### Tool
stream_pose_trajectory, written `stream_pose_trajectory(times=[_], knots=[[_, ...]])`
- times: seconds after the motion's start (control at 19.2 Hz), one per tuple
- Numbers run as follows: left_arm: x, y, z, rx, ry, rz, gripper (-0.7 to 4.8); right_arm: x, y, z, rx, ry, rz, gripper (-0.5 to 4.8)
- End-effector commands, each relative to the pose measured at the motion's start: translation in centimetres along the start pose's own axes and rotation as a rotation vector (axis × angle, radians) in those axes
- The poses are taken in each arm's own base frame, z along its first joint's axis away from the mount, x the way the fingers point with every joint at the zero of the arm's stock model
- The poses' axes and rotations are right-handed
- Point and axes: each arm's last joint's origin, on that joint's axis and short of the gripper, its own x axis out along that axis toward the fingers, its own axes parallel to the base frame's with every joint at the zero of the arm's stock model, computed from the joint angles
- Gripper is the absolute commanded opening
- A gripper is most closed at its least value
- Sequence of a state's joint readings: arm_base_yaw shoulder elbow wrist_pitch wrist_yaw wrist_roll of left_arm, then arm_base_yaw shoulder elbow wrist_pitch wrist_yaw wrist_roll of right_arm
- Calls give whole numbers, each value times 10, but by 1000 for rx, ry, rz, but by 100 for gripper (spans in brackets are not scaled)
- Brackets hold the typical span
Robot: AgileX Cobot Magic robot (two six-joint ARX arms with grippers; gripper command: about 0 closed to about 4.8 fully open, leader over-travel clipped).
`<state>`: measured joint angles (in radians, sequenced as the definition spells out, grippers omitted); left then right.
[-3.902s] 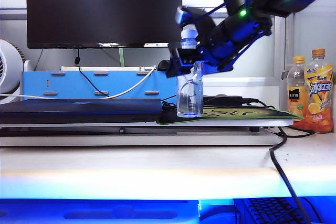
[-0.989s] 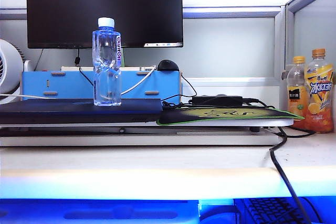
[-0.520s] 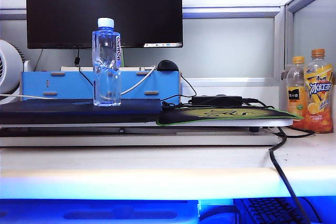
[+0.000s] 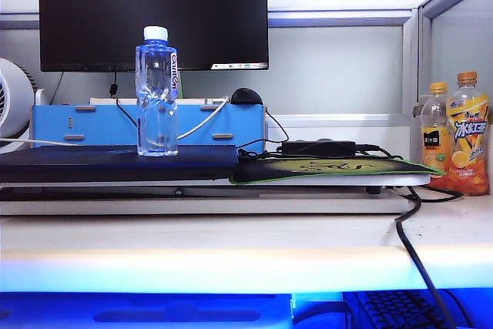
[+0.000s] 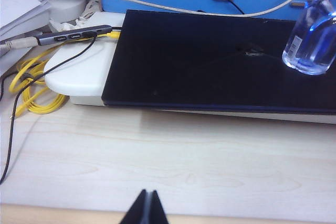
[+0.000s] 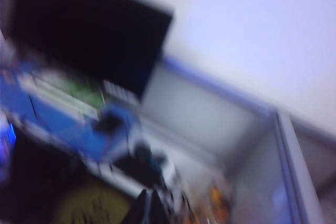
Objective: Pick up the mineral water bottle and place it on the laptop.
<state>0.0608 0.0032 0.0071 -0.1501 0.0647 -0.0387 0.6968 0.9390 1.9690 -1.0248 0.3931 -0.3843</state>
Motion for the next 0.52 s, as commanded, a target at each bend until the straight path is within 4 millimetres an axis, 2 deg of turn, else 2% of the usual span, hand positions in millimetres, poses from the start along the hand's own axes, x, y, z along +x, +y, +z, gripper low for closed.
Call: stream_pose_trajectory(times=[0.05,0.21,0.42,0.52], knots=[[0,0,0,2,-3,-3,-2,1,6,-16,14,-31,-26,-3],[0,0,0,2,-3,-3,-2,20,28,-50,51,-122,-73,0],[0,0,0,2,-3,-3,-2,54,60,-123,55,-138,-93,0],[0,0,0,2,-3,-3,-2,66,70,-165,129,-91,-87,0]])
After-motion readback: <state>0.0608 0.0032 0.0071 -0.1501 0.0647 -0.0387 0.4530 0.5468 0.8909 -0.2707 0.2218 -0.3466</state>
